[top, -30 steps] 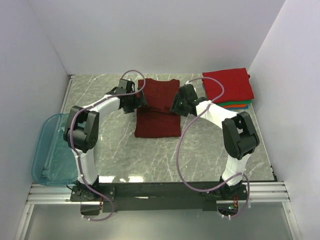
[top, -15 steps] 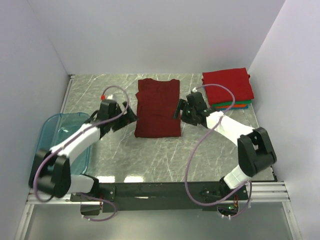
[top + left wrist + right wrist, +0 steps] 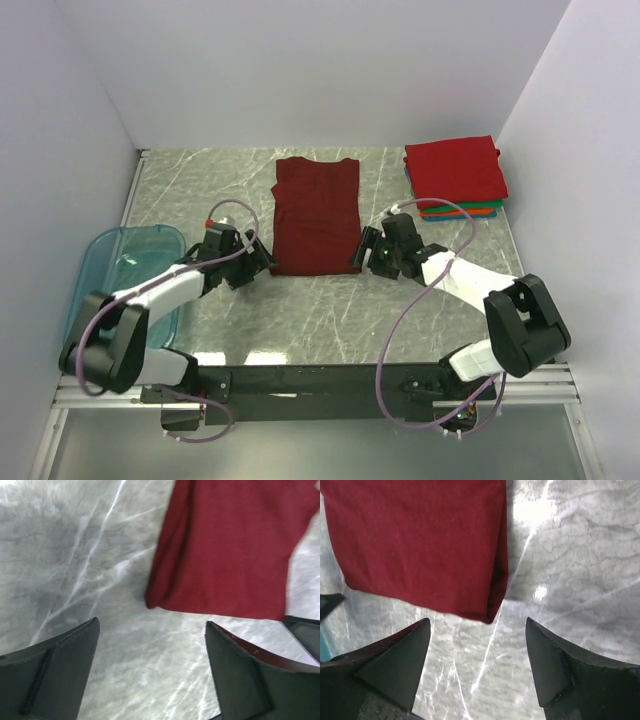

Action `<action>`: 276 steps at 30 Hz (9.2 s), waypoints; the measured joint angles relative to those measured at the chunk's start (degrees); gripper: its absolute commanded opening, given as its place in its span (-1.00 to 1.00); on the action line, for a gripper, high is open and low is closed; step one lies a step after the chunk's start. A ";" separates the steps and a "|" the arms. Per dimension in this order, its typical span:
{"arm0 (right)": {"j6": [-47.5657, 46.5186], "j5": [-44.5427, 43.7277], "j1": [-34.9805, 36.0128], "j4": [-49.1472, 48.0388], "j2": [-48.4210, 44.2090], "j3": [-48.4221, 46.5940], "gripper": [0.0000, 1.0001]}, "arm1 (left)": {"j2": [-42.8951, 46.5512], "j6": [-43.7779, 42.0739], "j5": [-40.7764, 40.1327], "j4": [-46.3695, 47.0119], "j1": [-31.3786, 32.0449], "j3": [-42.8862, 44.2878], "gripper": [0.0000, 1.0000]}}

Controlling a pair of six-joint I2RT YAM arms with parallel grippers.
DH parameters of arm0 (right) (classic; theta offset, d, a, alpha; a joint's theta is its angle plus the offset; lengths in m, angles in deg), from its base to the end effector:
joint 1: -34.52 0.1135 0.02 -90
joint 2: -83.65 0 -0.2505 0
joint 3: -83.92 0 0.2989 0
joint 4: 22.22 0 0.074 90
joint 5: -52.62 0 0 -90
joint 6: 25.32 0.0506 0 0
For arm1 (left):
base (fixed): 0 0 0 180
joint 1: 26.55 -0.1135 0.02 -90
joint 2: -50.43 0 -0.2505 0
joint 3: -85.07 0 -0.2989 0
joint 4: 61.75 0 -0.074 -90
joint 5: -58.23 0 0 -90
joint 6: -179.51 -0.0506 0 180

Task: Fold and stack the t-shirts
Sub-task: Fold the tshirt

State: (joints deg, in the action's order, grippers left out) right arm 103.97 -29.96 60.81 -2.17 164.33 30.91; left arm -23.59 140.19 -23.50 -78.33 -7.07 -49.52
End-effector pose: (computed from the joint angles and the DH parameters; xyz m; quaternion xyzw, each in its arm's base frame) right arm 0.2909 0.1510 0.1300 0.0822 0.9274 0.2456 0.2699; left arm 0.2812 -0.1072 0.1232 -0.2215 0.8955 -0.2730 0.2728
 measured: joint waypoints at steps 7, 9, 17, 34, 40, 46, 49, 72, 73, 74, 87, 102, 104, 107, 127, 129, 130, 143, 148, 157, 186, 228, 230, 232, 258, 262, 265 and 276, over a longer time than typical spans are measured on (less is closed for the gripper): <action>1.88 -0.96 0.00 -2.10 5.38 -0.76 0.34 | -10.25 0.22 2.03 2.69 0.00 3.58 0.30; 2.36 -1.16 0.00 -2.12 6.86 -1.11 0.31 | -12.39 0.33 2.71 4.22 0.00 4.39 0.11; 3.34 -1.70 0.09 -3.17 10.01 -2.36 -0.36 | -18.14 1.22 4.90 8.31 0.50 6.08 -0.53; 4.74 1.31 1.75 -6.56 8.17 2.82 -1.00 | -15.45 3.48 2.29 10.69 4.20 2.40 -0.99; 5.18 2.10 3.89 -8.07 1.62 9.92 -1.00 | -7.39 5.55 -0.63 9.84 6.25 -4.79 -0.99; 6.56 2.01 8.31 -8.09 -3.76 14.58 -1.00 | 2.60 9.88 -4.09 7.13 11.08 -11.82 -0.99; 7.85 0.70 12.63 -6.34 -6.64 16.11 -1.00 | 8.41 12.94 -6.14 3.32 15.06 -14.60 -0.99; 22.47 -3.43 31.89 14.71 -31.89 23.21 -1.00 | 38.80 34.64 -10.08 -29.11 36.63 -19.30 -0.99; 22.64 -3.28 32.13 15.50 -32.70 23.17 -1.00 | 39.04 34.77 -10.47 -31.15 37.40 -17.51 -0.99; 22.80 -3.32 32.33 16.74 -33.57 22.95 -1.00 | 39.21 34.84 -11.06 -32.68 38.03 -15.82 -0.99; 20.70 -8.66 32.46 28.74 -39.36 12.17 -1.00 | 40.04 34.80 -19.12 -41.57 39.85 -3.21 -0.99; 12.90 -18.12 29.40 30.71 -34.75 -0.90 -1.00 | 33.33 30.97 -34.07 -43.34 39.91 8.28 -0.99; 11.37 -18.03 27.34 30.56 -34.58 -2.19 -1.00 | 33.24 30.67 -35.74 -43.34 39.91 9.20 -0.99; 8.87 -16.33 23.10 29.77 -34.29 -3.65 -1.00 | 33.27 30.03 -37.73 -43.21 39.98 10.45 -0.99; 0.20 -0.79 9.09 22.53 -22.84 -9.70 -1.00 | 20.85 22.01 -40.61 -37.59 26.69 18.49 -0.99; 0.00 1.66 7.65 20.94 -21.44 -9.70 -1.00 | 20.44 20.48 -38.77 -35.87 24.11 18.49 -0.99; -0.07 2.49 7.06 20.39 -20.96 -9.70 -1.00 | 20.24 19.74 -38.03 -35.01 23.04 18.49 -0.99; -0.66 11.02 0.72 16.85 -13.81 -10.86 -1.00 | 12.61 12.48 -30.25 -27.23 14.03 18.71 -0.99; -1.16 13.40 -1.09 15.13 -10.49 -11.34 -1.00 | 9.44 10.88 -27.56 -25.20 11.15 19.26 -0.99; -2.01 15.91 -4.00 12.94 -3.45 -14.21 -1.00 | 3.74 8.44 -23.61 -21.55 7.08 21.44 -0.99; -3.32 12.87 -7.80 13.14 19.54 -29.22 -0.78 | -24.98 1.38 -12.44 -15.39 -1.29 36.09 -0.97; -5.97 10.82 -1.29 10.91 22.82 -33.55 0.71 | -34.01 -1.97 -1.25 -6.05 -0.33 41.35 0.99; -6.19 10.82 -1.42 10.93 24.37 -34.77 0.71 | -35.32 -1.97 -1.25 -6.10 -0.35 43.43 0.99; -6.36 10.69 -1.60 10.93 26.05 -36.09 0.71 | -36.65 -1.97 -1.27 -6.10 -0.57 45.57 0.99; -7.80 11.28 -5.31 13.11 41.18 -48.26 0.70 | -42.82 -1.57 -2.64 -5.88 -2.14 47.69 0.99; -8.57 11.02 -5.31 15.34 41.16 -49.51 0.71 | -38.29 -1.79 -4.50 -8.20 -2.40 44.96 0.99; -9.22 9.33 -5.31 17.84 39.74 -49.94 0.73 | -32.68 -1.97 -6.34 -10.29 -2.60 43.34 0.99; -6.54 4.85 -5.16 15.63 13.33 -32.37 0.81 | 8.50 0.13 -16.52 -12.33 -2.91 18.36 0.99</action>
State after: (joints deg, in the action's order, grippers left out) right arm 97.43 -25.11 55.65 13.46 177.66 -1.46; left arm -15.09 140.32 -40.03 -90.65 -9.97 -31.16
